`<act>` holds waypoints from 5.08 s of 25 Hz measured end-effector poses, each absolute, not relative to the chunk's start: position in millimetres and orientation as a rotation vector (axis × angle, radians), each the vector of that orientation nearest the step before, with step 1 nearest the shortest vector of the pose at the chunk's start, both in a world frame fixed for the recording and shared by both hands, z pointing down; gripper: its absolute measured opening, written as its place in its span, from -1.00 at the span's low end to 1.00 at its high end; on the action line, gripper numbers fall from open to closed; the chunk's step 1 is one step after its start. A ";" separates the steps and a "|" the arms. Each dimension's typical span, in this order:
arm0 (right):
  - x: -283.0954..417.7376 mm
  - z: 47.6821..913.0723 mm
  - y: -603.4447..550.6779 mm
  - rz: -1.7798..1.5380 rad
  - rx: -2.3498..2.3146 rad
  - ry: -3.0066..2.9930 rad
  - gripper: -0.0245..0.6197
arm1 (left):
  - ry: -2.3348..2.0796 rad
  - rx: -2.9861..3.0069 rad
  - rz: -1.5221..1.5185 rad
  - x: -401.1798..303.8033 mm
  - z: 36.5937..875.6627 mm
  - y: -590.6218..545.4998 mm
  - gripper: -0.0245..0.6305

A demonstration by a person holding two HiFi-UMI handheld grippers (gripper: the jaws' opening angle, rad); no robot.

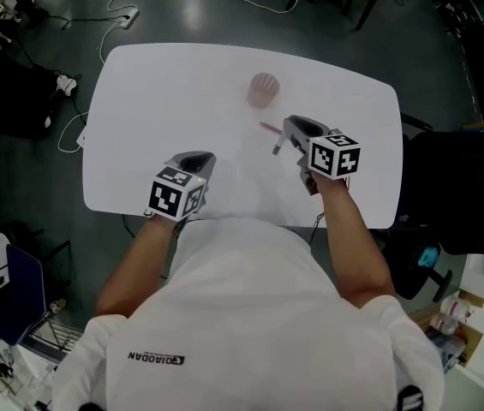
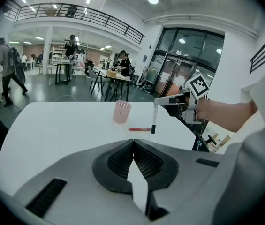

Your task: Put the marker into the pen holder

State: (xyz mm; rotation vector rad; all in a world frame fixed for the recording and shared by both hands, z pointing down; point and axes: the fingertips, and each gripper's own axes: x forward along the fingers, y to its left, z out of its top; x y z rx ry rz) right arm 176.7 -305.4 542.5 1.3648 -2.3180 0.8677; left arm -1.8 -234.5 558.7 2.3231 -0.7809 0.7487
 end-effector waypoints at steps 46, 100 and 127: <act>171.2 576.0 -390.7 0.868 1.478 -2.243 -0.57 | -0.913 2.200 0.691 -47.5 567.2 -184.9 -0.84; 165.3 591.5 -166.4 0.931 1.485 -2.176 -0.86 | -0.553 2.374 0.898 2.5 580.7 -183.4 -0.84; 170.5 708.3 -320.0 0.267 0.682 -1.902 -0.61 | -0.974 2.092 0.805 -19.2 588.8 -170.5 -0.84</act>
